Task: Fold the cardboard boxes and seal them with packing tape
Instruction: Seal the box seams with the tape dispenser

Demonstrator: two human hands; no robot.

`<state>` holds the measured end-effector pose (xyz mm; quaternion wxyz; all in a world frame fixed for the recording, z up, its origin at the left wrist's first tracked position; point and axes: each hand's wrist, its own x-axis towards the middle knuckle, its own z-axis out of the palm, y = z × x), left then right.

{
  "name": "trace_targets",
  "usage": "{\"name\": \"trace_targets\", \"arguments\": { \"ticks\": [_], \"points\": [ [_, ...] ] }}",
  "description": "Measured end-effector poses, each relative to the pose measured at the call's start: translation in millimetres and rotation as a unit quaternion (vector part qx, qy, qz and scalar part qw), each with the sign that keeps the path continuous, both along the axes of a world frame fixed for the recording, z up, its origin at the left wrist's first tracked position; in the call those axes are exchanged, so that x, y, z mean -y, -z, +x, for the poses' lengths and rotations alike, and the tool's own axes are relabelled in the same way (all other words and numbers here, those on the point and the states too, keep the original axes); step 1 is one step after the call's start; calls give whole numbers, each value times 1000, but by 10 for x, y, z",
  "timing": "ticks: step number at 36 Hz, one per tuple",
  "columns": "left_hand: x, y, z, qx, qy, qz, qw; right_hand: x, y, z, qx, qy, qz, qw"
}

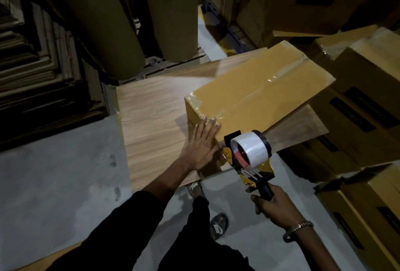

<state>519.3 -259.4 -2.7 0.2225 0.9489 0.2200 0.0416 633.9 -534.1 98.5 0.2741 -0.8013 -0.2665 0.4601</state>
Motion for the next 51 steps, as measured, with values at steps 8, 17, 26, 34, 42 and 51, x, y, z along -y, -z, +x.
{"name": "trace_targets", "arguments": {
  "ticks": [8,17,26,34,42,51],
  "points": [
    [-46,46,2,16,-2,-8,1000,180,29,-23,-5,36,1,999],
    [-23,77,-5,30,12,-15,999,199,425,-89,-134,123,-57,982],
    [162,17,26,75,-53,-37,995,555,679,-27,-116,235,-60,963],
    [1014,-147,595,251,-327,-270,870,205,262,195,-44,253,130,958],
    [1084,-92,915,315,-461,-288,778,-639,-53,515,-66,197,248,946],
    [858,-155,946,321,-487,-369,724,-1258,570,1074,16,88,191,977]
  ]
}}
